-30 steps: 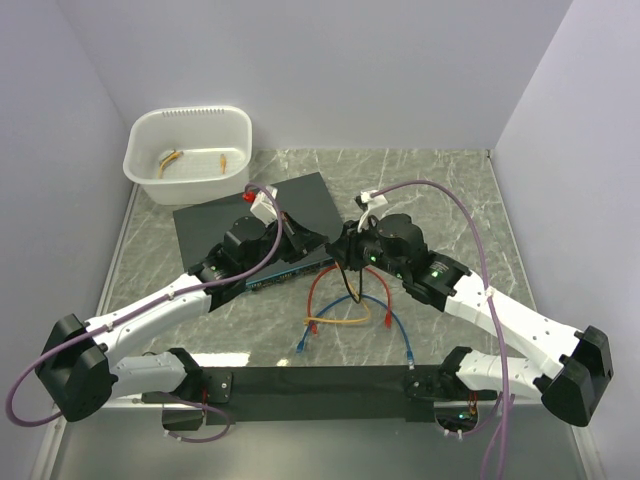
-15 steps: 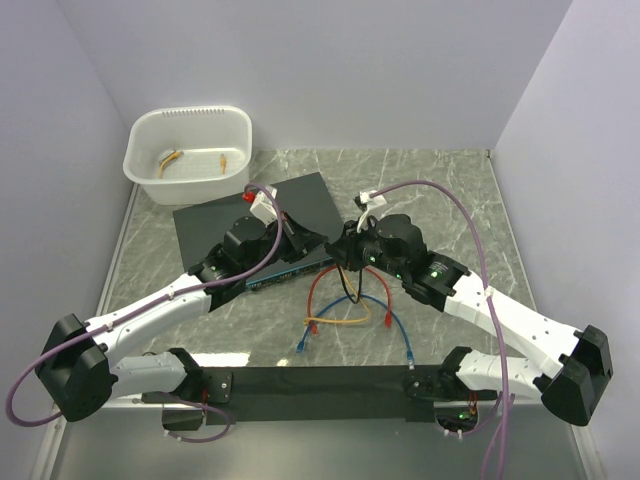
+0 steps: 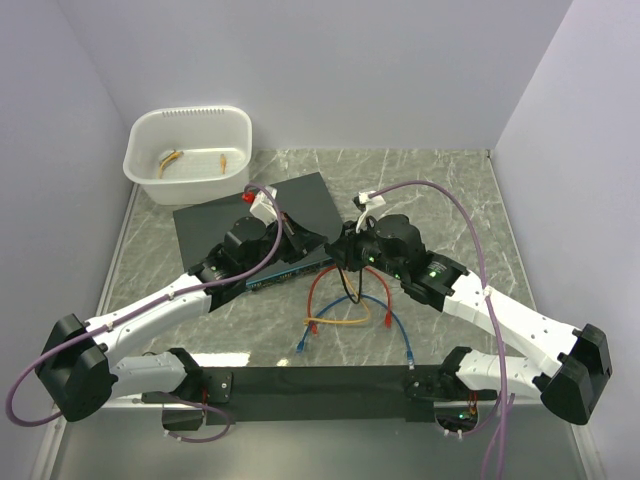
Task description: Insert the plug into the switch port
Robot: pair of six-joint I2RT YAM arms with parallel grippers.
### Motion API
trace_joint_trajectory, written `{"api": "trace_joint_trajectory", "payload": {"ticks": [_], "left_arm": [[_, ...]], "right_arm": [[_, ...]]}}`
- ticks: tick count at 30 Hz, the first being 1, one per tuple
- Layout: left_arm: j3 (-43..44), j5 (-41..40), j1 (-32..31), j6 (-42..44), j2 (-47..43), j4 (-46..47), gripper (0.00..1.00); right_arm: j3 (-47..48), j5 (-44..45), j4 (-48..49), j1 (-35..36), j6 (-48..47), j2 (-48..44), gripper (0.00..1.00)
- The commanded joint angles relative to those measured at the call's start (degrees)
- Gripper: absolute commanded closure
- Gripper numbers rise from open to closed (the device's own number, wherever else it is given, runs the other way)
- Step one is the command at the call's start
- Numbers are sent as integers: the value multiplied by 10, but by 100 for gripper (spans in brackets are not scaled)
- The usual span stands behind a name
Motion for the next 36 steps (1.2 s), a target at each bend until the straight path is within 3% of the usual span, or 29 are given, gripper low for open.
{"api": "trace_joint_trajectory", "payload": {"ticks": [1,8,11,17,24,31,36], "left_arm": [[16,-13,-2,8,-13,19,99],[13,-13,-2,3,-15,18,100],[13,-13,-1,1,-12,11,98],[7,-19,1,16,-17,-19,75],[-31,-9,59,30,-45,-47,34],[-62,-19,79,54,-91,-67,32],[-115,-1,79,69,-109,-24,43]], "right_arm": [[25,13,1,4,1,3,75],[23,10,-1,6,1,8,85],[18,13,-1,6,3,7,99],[-1,34,-20,6,2,-2,100],[-45,81,-57,6,15,-5,100],[-81,77,-39,7,37,38,100],[-92,100,-28,6,56,87,100]]}}
